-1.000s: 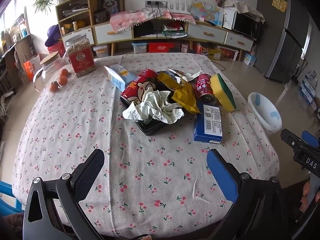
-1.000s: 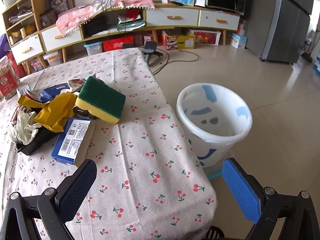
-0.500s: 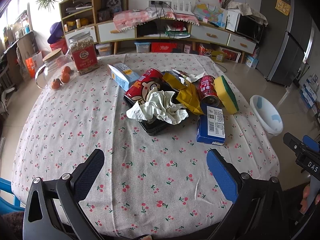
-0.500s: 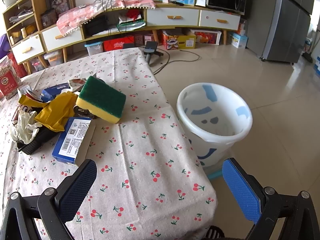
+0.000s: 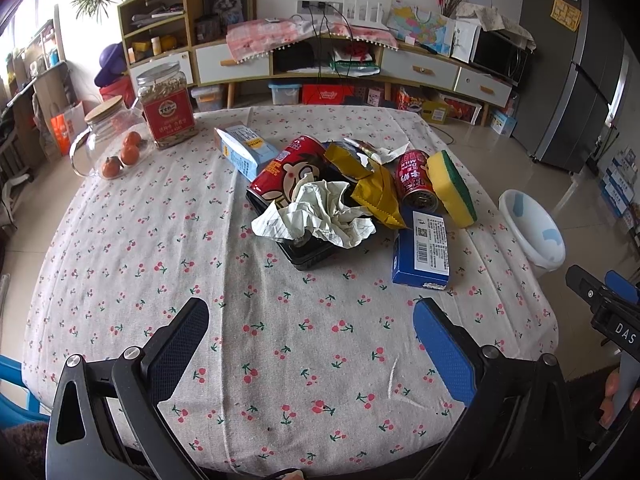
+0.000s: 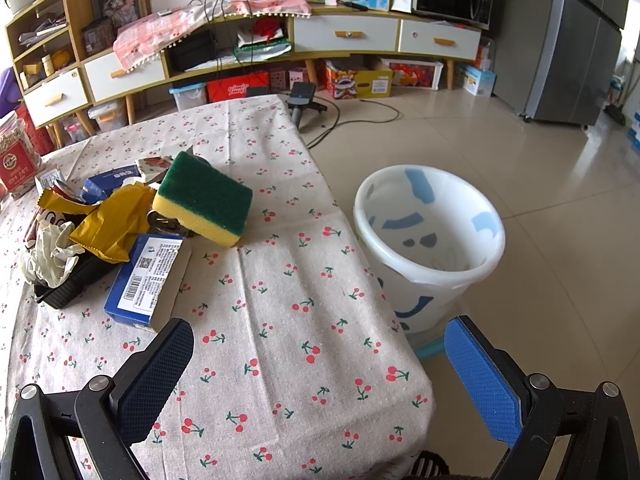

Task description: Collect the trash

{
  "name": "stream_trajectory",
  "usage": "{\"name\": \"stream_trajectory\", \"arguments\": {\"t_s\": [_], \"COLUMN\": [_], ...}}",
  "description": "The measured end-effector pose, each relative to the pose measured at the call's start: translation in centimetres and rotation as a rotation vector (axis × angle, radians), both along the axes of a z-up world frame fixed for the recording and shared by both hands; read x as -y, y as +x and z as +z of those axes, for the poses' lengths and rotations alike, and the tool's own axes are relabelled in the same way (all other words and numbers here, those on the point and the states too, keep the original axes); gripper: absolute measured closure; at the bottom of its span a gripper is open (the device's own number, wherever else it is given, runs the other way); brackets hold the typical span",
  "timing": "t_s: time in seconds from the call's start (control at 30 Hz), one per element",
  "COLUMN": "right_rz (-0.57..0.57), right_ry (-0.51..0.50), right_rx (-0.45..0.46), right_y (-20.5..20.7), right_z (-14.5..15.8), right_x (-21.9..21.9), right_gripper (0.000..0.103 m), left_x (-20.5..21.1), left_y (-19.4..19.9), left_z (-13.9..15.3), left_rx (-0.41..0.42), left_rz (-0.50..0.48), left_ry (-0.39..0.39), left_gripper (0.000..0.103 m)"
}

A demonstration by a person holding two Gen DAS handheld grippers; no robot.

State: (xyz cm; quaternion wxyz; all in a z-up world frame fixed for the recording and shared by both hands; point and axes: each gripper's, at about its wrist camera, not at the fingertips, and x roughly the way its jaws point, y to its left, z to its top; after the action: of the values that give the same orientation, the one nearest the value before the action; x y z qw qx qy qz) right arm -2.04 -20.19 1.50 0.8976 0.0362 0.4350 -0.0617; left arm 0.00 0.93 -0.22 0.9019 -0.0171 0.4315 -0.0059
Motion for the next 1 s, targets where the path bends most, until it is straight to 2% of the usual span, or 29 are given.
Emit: {"name": "stream_trajectory", "arguments": {"t_s": [1.0], "right_rz": [0.002], "right_ry": [0.002], "right_rx": [-0.002], "right_y": [-0.03], "right_z": [0.00], "right_x": [-0.03], "right_gripper": [0.000], "left_x": [-0.17], "left_y": [-0.05], "left_z": [0.00], "left_rx": [0.006], "left_rz": [0.003], "left_ry": [-0.007], "left_gripper": [0.000]}}
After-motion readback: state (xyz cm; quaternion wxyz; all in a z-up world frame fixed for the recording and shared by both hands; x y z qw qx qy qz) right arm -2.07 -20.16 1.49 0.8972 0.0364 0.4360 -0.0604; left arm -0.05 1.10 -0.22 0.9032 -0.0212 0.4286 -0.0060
